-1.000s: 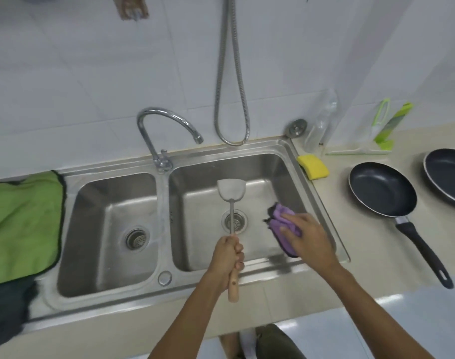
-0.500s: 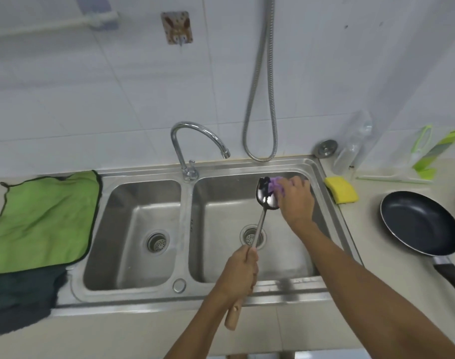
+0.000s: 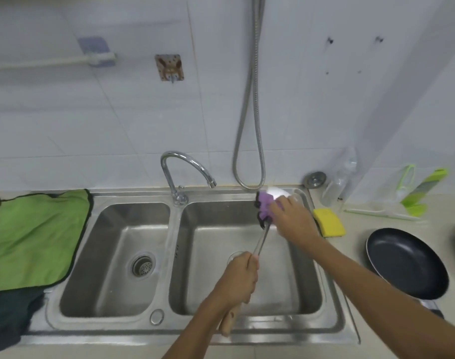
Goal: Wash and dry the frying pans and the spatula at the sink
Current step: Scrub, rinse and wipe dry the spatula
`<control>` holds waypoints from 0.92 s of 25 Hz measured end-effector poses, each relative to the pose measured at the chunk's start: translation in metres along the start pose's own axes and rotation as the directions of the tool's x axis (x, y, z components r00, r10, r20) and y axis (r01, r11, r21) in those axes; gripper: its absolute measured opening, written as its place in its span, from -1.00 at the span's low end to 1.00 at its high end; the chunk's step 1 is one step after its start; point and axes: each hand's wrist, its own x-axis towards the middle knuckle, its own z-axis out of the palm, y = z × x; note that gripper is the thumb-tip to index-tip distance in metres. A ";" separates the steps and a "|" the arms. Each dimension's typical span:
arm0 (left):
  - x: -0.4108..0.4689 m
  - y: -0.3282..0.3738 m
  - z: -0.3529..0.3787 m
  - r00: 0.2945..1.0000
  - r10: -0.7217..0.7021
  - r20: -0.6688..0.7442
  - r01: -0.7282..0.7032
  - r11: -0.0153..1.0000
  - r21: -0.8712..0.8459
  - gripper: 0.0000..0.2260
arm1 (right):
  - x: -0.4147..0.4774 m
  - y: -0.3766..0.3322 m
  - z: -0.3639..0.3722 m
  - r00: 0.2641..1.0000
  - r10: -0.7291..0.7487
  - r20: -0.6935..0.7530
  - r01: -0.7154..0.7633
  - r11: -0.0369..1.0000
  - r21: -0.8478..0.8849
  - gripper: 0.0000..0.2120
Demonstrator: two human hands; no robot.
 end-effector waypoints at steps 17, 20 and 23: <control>0.027 0.017 0.023 0.998 -0.061 -0.028 0.057 0.989 -0.136 -0.69 | 0.041 0.034 -0.006 0.953 0.281 0.115 -0.296 0.944 0.147 -0.79; 0.030 0.019 0.027 0.996 -0.069 -0.051 0.060 0.984 -0.166 -0.69 | 0.030 0.028 0.000 0.988 0.046 0.146 -0.066 0.989 0.136 -0.82; 0.027 0.021 0.032 0.996 -0.081 -0.030 0.076 0.989 -0.127 -0.69 | 0.037 0.036 0.004 0.927 0.346 0.144 -0.365 0.920 0.139 -0.78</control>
